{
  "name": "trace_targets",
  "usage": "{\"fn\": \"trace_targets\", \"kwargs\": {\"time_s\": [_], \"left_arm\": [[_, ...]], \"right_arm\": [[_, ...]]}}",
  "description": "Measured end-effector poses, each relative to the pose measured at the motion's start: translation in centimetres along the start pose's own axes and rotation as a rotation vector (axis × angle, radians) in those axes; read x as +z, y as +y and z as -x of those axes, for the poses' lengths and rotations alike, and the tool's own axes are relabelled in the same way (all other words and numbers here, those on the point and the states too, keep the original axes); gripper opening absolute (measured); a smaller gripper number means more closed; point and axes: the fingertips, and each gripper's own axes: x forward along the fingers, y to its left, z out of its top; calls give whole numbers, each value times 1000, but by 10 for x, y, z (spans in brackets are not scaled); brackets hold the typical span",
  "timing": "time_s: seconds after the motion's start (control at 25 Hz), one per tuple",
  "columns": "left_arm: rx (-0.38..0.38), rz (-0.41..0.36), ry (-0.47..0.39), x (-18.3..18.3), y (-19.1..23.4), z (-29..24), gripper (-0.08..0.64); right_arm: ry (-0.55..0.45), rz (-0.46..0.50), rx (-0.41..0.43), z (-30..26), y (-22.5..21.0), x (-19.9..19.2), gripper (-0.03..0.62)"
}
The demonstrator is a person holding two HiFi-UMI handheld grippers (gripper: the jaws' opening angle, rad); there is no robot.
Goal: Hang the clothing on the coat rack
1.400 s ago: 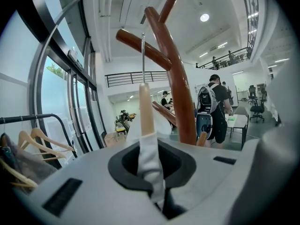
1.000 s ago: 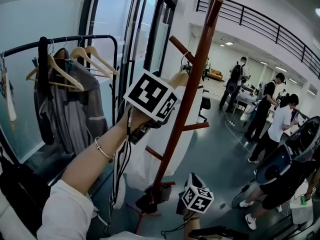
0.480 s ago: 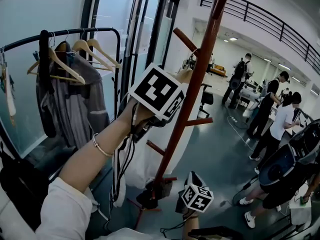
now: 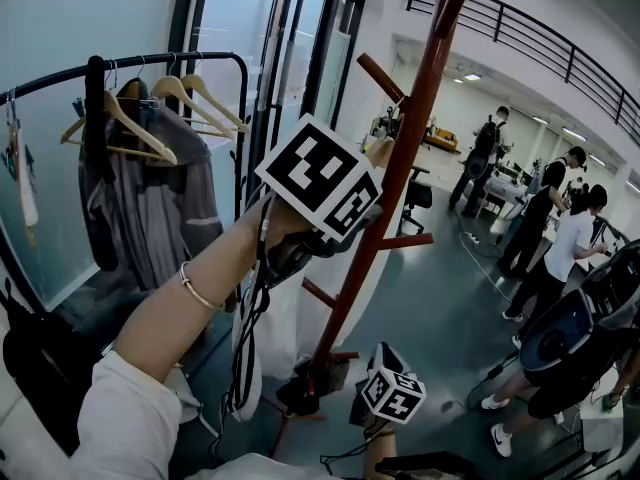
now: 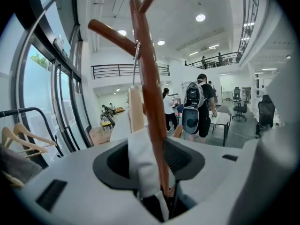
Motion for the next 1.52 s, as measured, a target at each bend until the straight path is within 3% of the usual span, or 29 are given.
{"fn": "trace_targets", "kwargs": {"time_s": [0.28, 0.48, 0.76, 0.96, 1.32, 1.52], "left_arm": [[-50, 41, -28, 4, -17, 6, 222], [-7, 70, -139, 17, -18, 19, 225], [-50, 131, -257, 22, -28, 34, 225], [-27, 129, -333, 20, -25, 51, 225], [-55, 243, -487, -4, -20, 91, 225], [-40, 235, -551, -27, -17, 118, 224]], "right_arm": [[9, -3, 8, 8, 2, -4, 23], [11, -1, 9, 14, 4, -6, 23], [9, 5, 6, 26, 17, -8, 23], [11, 9, -12, 36, 27, -12, 23], [21, 17, -37, 56, 51, -25, 23], [30, 21, -54, 62, 61, -36, 23]]}}
